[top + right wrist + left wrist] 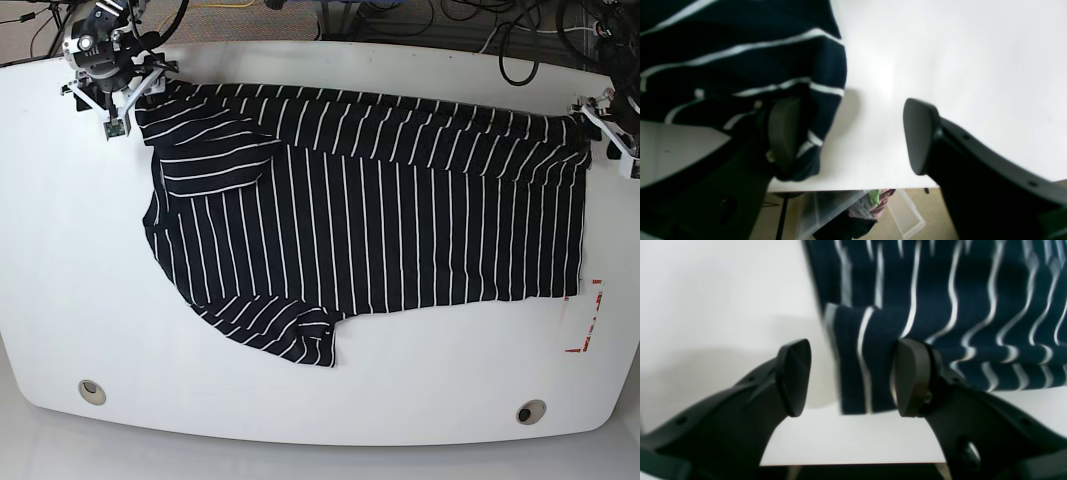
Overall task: Layout the t-shirt on the table in an organized manner, then fold the t-shirt properly
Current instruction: 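Open both grippers and release the shirt's edge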
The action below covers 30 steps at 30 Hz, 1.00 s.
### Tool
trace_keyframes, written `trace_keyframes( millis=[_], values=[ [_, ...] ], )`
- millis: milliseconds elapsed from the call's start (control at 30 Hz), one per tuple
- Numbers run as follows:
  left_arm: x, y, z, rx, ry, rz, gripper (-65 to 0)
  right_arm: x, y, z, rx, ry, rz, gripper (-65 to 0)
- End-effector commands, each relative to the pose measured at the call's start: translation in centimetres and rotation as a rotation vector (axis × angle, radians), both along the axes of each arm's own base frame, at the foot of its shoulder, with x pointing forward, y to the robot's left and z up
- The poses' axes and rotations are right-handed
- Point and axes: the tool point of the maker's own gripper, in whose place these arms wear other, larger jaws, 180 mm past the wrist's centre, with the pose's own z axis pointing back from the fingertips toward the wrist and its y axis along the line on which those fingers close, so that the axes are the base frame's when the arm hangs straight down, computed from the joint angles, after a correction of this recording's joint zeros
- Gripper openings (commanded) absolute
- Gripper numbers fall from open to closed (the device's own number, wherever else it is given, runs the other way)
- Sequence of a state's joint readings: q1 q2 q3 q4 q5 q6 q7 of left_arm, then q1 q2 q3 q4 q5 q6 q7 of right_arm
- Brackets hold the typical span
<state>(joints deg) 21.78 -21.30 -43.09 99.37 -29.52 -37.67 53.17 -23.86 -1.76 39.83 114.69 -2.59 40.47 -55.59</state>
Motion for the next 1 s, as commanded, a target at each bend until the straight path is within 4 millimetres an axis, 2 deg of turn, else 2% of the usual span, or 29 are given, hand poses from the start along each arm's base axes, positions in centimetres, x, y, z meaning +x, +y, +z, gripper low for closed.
trace_keyframes(
  millis=[0, 200, 367, 633, 733, 833, 967],
  values=[
    [0.0, 1.0, 2.0, 0.071, -0.014, -0.028, -28.7, -0.7, -0.5, 0.5, -0.023, 0.003, -0.001, -22.0],
    [-1.0, 3.3, 3.8, 0.127, -0.020, 0.042, -28.9, -1.3, -0.6, 0.3, -0.023, 0.016, -0.001, -22.0],
    [-1.1, 3.4, 4.6, 0.158, -0.016, 0.039, -29.0, -1.6, -0.6, 0.2, -0.022, 0.021, -0.003, -22.0],
    [-1.1, 3.4, 4.6, 0.159, -0.016, 0.039, -29.0, -2.5, -0.5, 0.0, -0.022, 0.044, -0.002, -22.0],
    [0.1, 2.9, 5.1, 0.150, -0.051, 0.033, -29.0, -1.9, -0.3, 0.0, -0.017, 0.029, 0.002, -22.0],
    [2.2, 1.5, 5.4, 0.132, -0.086, -0.009, -29.2, -0.2, 0.6, 0.3, 0.011, -0.020, -0.020, -22.0],
    [3.4, -0.2, 4.9, 0.114, -0.085, -0.064, -29.2, 1.3, 1.0, 0.7, 0.023, -0.058, -0.020, -22.0]
  ],
)
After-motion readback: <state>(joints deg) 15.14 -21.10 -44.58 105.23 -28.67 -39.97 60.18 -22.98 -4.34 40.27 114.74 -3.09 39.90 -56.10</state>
